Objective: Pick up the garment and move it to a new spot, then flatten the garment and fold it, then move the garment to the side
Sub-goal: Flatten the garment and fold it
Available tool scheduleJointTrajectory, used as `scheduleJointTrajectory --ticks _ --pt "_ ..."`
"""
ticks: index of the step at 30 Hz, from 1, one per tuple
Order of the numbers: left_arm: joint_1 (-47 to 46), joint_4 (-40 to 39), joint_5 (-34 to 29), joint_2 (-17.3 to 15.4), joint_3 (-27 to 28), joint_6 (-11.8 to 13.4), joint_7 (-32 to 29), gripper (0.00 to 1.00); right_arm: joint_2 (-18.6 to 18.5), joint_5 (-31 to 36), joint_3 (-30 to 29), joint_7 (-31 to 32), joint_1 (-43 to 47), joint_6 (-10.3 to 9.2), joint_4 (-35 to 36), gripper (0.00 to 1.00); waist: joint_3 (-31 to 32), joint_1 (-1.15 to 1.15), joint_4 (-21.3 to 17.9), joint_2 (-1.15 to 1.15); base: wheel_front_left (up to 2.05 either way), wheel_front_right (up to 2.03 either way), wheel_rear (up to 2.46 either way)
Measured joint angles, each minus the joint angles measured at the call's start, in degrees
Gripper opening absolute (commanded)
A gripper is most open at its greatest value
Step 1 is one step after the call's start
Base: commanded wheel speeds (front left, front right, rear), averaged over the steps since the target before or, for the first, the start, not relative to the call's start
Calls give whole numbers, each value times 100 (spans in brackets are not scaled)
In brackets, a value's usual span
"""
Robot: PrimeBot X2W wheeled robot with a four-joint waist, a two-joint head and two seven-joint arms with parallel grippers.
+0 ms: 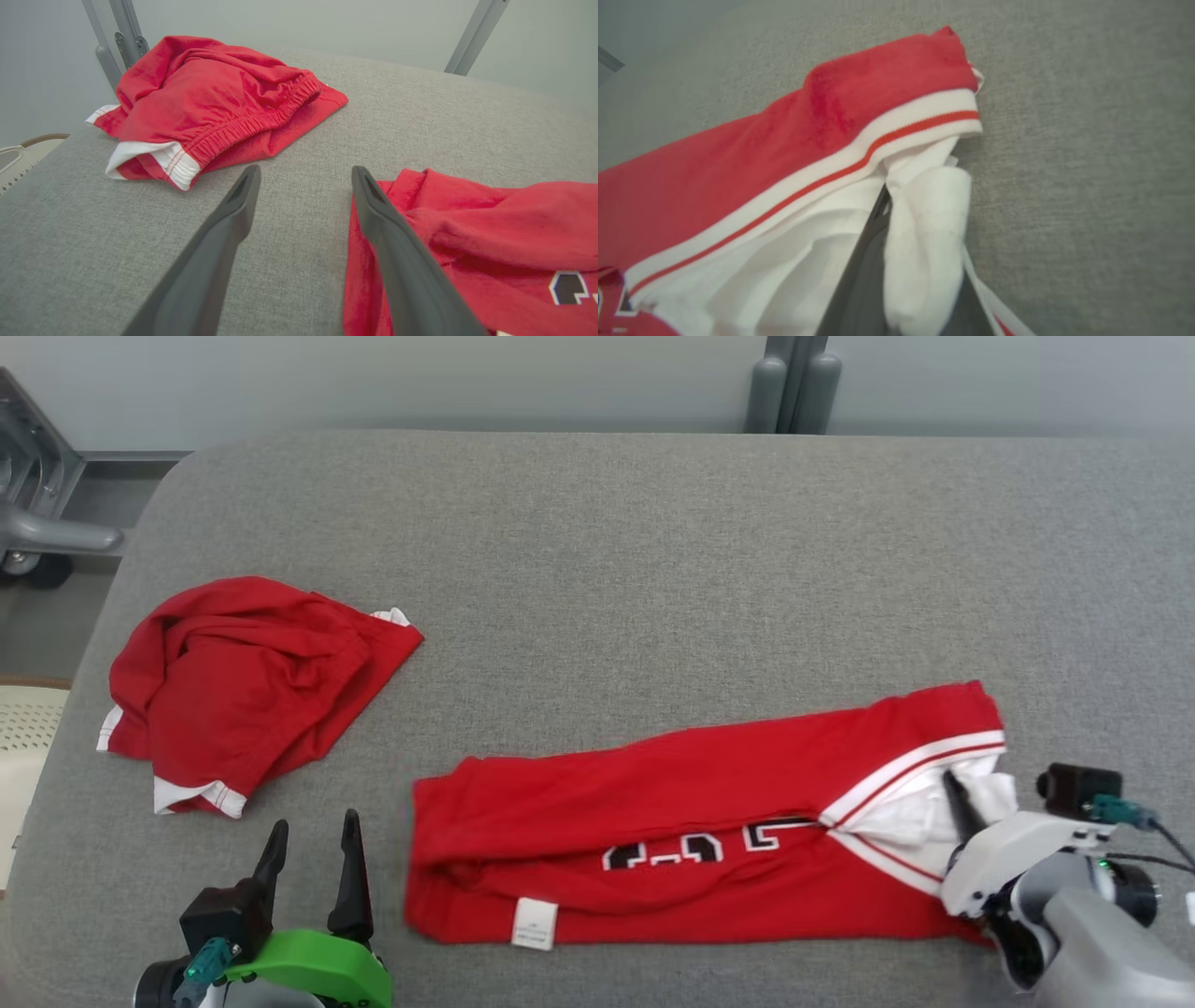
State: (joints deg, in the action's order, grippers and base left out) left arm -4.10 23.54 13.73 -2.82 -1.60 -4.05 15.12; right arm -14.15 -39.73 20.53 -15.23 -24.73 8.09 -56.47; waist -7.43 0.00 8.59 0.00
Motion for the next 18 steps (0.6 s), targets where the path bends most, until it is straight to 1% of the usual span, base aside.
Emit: scheduleJointTrajectory --ticks 2,5,7,10,12,14,18 --pt "2 -10 2 -3 -22 -5 0 100 -199 4 -266 1 -110 -7 -109 0 6 0 -6 0 0 0 0" --pt "4 -22 18 -3 -47 -8 0 100 -638 168 -836 10 -142 -56 -134 0 10 0 -34 0 0 0 0" --pt "3 -25 33 2 -66 -18 0 100 -727 363 -1170 11 -136 -56 -86 0 16 0 -58 0 0 0 0" --pt "13 -8 35 0 -78 -24 0 100 -686 703 -1494 11 -133 -55 136 0 38 0 -108 0 0 0 0" --pt "21 5 48 2 -91 -24 0 100 -555 900 -1503 10 -98 -57 401 0 65 0 -144 0 0 0 0" --pt "33 25 71 0 -102 -24 0 100 -353 1027 -1330 10 -11 -58 726 0 98 0 -183 0 0 0 0" --pt "66 62 78 1 -187 -49 0 100 -62 1190 -601 10 155 -57 1448 0 170 0 -252 0 0 0 0"
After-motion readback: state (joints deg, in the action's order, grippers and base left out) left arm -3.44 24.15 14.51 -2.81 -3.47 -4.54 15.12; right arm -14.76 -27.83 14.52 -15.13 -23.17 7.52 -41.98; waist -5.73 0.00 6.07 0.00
